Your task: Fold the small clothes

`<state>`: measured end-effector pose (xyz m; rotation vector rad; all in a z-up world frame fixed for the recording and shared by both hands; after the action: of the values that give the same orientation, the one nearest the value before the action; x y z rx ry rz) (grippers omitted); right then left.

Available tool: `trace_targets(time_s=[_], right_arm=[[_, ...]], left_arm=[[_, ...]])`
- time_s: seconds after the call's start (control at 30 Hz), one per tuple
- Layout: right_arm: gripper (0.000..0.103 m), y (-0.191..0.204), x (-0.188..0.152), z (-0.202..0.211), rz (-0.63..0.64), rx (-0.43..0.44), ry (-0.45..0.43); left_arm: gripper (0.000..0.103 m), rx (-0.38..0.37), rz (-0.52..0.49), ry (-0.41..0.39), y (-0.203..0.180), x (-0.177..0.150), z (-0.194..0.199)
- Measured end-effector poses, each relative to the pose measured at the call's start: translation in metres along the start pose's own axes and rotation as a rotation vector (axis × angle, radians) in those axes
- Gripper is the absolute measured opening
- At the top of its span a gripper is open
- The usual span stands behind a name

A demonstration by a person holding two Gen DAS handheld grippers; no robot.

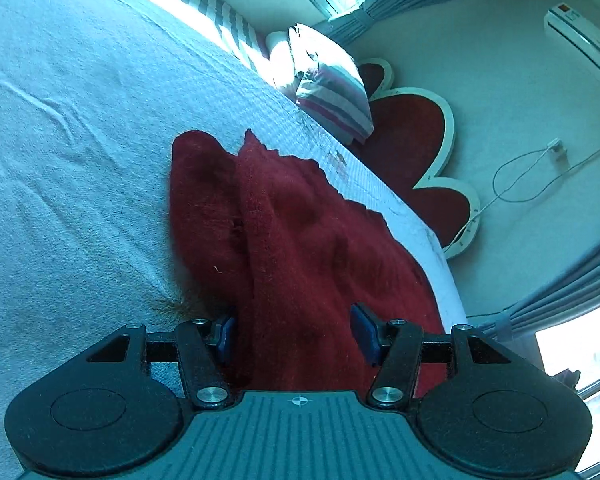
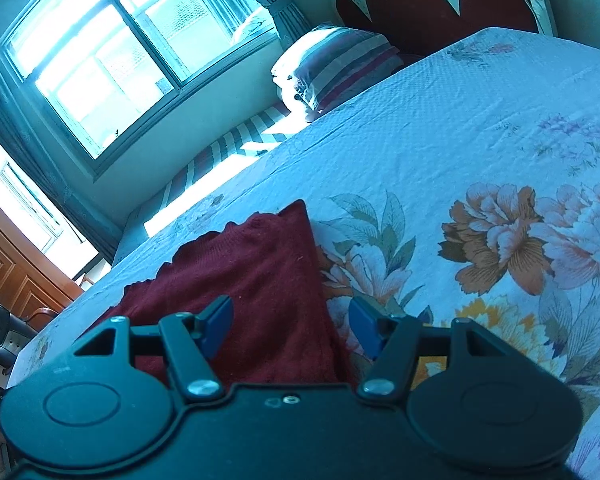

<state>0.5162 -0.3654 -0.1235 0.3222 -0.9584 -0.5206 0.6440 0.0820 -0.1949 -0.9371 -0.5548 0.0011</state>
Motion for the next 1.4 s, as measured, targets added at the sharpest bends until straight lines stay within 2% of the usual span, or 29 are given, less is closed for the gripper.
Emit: trace_targets(time_s=[0.13,0.3,0.33,0.37,0.53,0.7,0.87,0.97,1.03,1.13,1.27,1.37,1.4], right_arm=[[0.063,-0.002,0.005,0.009,0.026,-0.016,-0.009],[0.063,-0.014,0.011,0.027,0.014,-0.033,-0.040],[0.063,-0.017,0.011,0.030,0.007,-0.037,-0.042],[0.063,-0.022,0.011,0.033,-0.003,-0.043,-0.046],[0.063,-0.036,0.010,0.053,-0.016,-0.061,-0.066],[0.063,-0.057,0.013,0.073,-0.032,-0.076,-0.090],[0.063,-0.086,0.019,0.075,-0.056,-0.079,-0.096],[0.063,-0.111,0.029,0.076,-0.060,-0.121,-0.128],[0.063,-0.127,0.037,0.075,-0.064,-0.122,-0.136],[0.063,-0.153,0.047,0.073,-0.048,-0.102,-0.104],[0.063,-0.178,0.056,0.076,-0.011,-0.080,-0.073],[0.063,-0.197,0.060,0.081,-0.010,-0.070,-0.059],[0.063,-0.204,0.060,0.083,-0.017,-0.063,-0.053]], left_arm=[[0.048,-0.009,0.034,-0.017,0.008,-0.001,0.001],[0.048,0.007,0.065,-0.026,0.008,0.000,-0.004],[0.044,0.011,0.073,-0.032,0.007,-0.001,-0.005],[0.025,0.025,0.078,-0.035,0.008,-0.001,-0.006],[0.024,0.056,0.082,-0.088,0.001,-0.001,0.000],[0.023,0.032,-0.013,-0.119,-0.069,0.023,-0.003],[0.023,0.071,-0.139,-0.119,-0.146,0.039,-0.028],[0.023,0.104,-0.210,-0.089,-0.184,0.037,-0.053],[0.023,0.148,-0.259,-0.070,-0.203,0.030,-0.071],[0.023,0.240,-0.334,-0.023,-0.230,0.015,-0.107],[0.023,0.283,-0.383,0.041,-0.257,-0.011,-0.152],[0.024,0.346,-0.442,0.111,-0.266,-0.034,-0.184],[0.029,0.368,-0.468,0.130,-0.271,-0.041,-0.192]])
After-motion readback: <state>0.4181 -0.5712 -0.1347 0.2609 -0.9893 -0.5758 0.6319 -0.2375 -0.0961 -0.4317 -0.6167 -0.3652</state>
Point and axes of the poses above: each gripper's, at about its wrist camera, not at the fingertips, and z roughly against the way its jaws point, y to its left, x to its top, the point moved 8 cm from there along -z, roughly the way its jaws point, and after that the axes turned 2 degrees about -y, right-handed, at the moved point
